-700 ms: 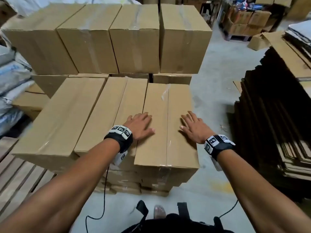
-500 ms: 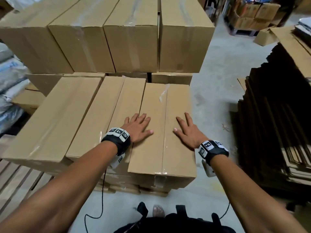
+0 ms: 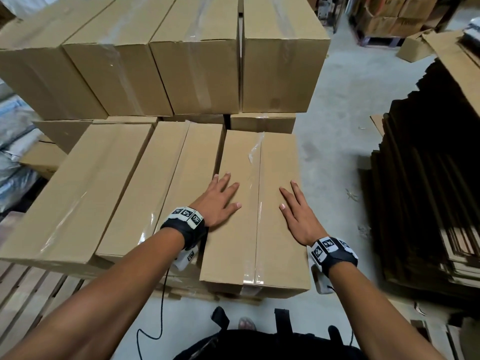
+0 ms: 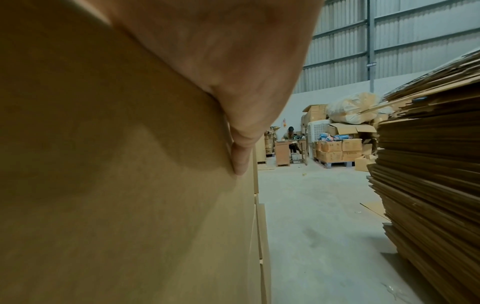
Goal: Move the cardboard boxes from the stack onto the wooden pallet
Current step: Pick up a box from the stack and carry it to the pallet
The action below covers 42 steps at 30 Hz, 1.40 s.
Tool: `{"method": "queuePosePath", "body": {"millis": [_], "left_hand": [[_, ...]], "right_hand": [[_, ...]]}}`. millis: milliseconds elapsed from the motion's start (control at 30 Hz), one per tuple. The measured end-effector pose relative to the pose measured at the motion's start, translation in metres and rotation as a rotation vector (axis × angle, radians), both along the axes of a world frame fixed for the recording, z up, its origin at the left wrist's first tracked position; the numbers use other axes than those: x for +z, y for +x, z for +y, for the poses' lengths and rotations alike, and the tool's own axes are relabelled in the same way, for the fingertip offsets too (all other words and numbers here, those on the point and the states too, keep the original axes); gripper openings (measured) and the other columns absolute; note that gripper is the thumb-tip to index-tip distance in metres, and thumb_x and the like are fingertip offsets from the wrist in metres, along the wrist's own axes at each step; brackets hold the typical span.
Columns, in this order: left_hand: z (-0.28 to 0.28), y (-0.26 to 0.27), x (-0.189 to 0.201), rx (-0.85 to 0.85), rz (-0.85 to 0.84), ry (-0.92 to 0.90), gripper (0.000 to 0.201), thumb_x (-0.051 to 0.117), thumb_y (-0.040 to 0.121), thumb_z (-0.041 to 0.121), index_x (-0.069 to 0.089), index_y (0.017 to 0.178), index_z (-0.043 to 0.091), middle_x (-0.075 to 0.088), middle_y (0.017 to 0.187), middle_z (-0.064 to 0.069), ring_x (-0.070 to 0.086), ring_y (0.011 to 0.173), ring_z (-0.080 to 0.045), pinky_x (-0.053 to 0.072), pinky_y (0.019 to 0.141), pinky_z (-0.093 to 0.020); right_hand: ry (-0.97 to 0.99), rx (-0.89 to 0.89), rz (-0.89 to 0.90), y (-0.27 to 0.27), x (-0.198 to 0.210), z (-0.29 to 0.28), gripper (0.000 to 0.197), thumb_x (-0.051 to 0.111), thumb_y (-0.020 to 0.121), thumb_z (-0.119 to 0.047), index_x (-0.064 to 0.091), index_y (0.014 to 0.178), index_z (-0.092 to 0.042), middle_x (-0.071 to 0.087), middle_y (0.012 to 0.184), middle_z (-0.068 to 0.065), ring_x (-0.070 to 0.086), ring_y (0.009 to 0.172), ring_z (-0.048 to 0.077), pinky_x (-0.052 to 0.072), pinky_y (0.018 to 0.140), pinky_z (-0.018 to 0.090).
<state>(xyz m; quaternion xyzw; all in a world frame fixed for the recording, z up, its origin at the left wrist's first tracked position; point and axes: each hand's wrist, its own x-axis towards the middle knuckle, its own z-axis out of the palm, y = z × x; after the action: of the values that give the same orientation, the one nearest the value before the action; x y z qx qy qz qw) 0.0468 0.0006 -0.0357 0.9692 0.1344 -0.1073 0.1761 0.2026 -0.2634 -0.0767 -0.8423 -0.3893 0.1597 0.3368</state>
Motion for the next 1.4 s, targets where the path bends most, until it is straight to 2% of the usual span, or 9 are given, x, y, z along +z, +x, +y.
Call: {"method": "queuePosePath", "body": {"millis": [133,233,367,567,800,933,1067,1200,1400], "left_hand": [[-0.007,0.001,-0.003,-0.029,-0.015,-0.042,0.078,0.040,0.103,0.065,0.012,0.166,0.030,-0.012,0.175,0.003,-0.017,0.158,-0.039,0.018,0.126,-0.063],[-0.018,0.002,-0.001,-0.015,0.087,-0.112,0.089,0.041,0.098,0.074,-0.001,0.166,0.036,-0.029,0.170,0.008,-0.018,0.156,-0.046,0.013,0.125,-0.067],[-0.027,0.002,0.000,-0.033,0.167,-0.145,0.098,0.041,0.092,0.084,-0.014,0.163,0.042,-0.045,0.161,0.012,-0.013,0.154,-0.051,0.010,0.124,-0.064],[-0.031,0.010,-0.004,-0.017,0.102,-0.120,0.090,0.037,0.092,0.085,-0.007,0.162,0.049,-0.039,0.165,0.010,-0.013,0.155,-0.052,0.006,0.128,-0.062],[-0.040,0.004,0.016,0.014,0.062,-0.133,0.089,0.046,0.096,0.076,0.002,0.166,0.041,-0.029,0.170,0.004,-0.007,0.157,-0.048,0.006,0.127,-0.054],[-0.042,-0.004,0.025,0.033,-0.006,-0.101,0.091,0.044,0.090,0.085,0.011,0.164,0.044,-0.016,0.174,0.010,0.007,0.158,-0.045,0.020,0.126,-0.058],[-0.057,-0.012,0.042,0.049,-0.192,0.006,0.087,0.038,0.087,0.089,0.022,0.161,0.046,0.002,0.174,0.015,0.027,0.156,-0.033,0.034,0.120,-0.055],[-0.076,-0.030,0.063,0.054,-0.314,0.014,0.083,0.046,0.088,0.082,0.029,0.160,0.044,0.009,0.173,0.017,0.031,0.155,-0.026,0.036,0.120,-0.050],[-0.103,-0.077,0.089,0.033,-0.417,-0.011,0.081,0.048,0.090,0.079,0.030,0.160,0.044,0.011,0.173,0.018,0.031,0.154,-0.017,0.034,0.121,-0.047]], "right_hand": [[0.015,-0.027,0.028,0.004,-0.004,-0.009,0.053,0.035,0.112,-0.048,0.029,0.163,-0.035,-0.003,0.172,-0.026,0.018,0.154,-0.004,0.024,0.120,0.029],[0.033,-0.029,0.046,0.010,-0.008,-0.017,0.055,0.040,0.111,-0.050,0.029,0.163,-0.036,0.000,0.173,-0.025,0.007,0.147,-0.020,0.019,0.123,0.029],[0.043,-0.038,0.060,0.015,-0.009,-0.025,0.060,0.046,0.108,-0.053,0.028,0.163,-0.037,0.001,0.173,-0.025,0.004,0.148,-0.019,0.016,0.122,0.028],[0.043,-0.050,0.041,0.018,-0.008,-0.026,0.064,0.049,0.106,-0.055,0.029,0.163,-0.034,0.003,0.174,-0.021,0.008,0.153,-0.010,0.016,0.124,0.028],[0.005,-0.035,0.040,0.012,0.002,-0.026,0.068,0.049,0.105,-0.057,0.028,0.164,-0.030,0.001,0.175,-0.016,0.005,0.147,-0.015,0.014,0.124,0.024],[-0.014,-0.049,0.032,0.002,0.020,-0.035,0.072,0.049,0.104,-0.061,0.028,0.165,-0.028,0.001,0.176,-0.012,0.010,0.158,0.003,0.015,0.127,0.029],[0.002,-0.096,0.001,-0.011,0.046,-0.050,0.078,0.055,0.100,-0.064,0.029,0.165,-0.030,0.005,0.176,-0.012,0.011,0.160,0.007,0.013,0.129,0.031],[0.009,-0.149,-0.090,-0.030,0.072,-0.067,0.084,0.062,0.094,-0.067,0.030,0.164,-0.032,0.007,0.175,-0.012,0.013,0.159,0.006,0.012,0.125,0.029],[0.037,-0.156,-0.155,-0.082,0.116,-0.098,0.085,0.065,0.095,-0.064,0.031,0.164,-0.028,0.007,0.176,-0.009,0.014,0.160,0.011,0.016,0.130,0.039]]}}
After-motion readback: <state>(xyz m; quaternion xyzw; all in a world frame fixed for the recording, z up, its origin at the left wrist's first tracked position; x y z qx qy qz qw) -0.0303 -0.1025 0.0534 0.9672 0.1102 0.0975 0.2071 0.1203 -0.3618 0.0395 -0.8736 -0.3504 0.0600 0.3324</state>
